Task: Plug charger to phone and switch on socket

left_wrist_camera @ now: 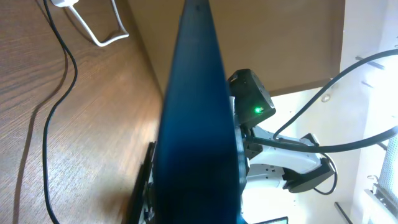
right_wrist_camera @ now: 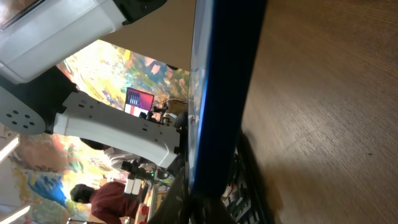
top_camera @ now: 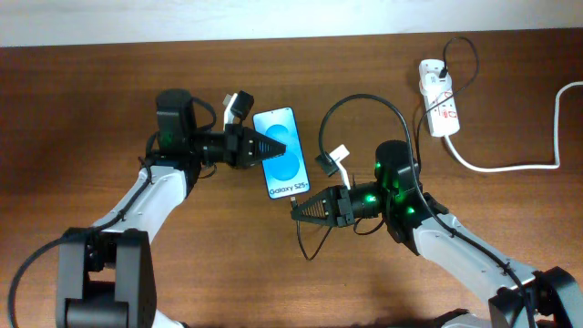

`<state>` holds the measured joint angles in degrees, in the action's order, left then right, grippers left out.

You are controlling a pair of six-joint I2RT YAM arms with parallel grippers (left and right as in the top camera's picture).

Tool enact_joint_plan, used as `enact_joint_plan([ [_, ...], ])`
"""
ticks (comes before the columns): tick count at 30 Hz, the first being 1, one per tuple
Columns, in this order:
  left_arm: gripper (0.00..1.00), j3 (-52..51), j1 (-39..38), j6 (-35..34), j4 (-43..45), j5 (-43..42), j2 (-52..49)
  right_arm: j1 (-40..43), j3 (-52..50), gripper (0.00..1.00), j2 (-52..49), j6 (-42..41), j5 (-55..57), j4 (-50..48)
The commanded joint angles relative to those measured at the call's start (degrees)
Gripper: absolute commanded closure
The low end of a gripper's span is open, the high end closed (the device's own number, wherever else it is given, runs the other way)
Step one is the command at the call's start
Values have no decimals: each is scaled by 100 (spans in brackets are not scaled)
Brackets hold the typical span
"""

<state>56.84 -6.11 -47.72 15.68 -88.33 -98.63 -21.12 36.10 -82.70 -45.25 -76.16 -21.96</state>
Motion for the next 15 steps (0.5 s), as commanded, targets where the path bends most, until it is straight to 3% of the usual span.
enact_joint_plan([
  [1, 100, 31, -2, 72, 11, -186, 17, 15, 81, 96, -17, -4, 109, -28],
  [15, 100, 31, -2, 72, 11, -186, 17, 15, 81, 96, -17, -68, 177, 28],
])
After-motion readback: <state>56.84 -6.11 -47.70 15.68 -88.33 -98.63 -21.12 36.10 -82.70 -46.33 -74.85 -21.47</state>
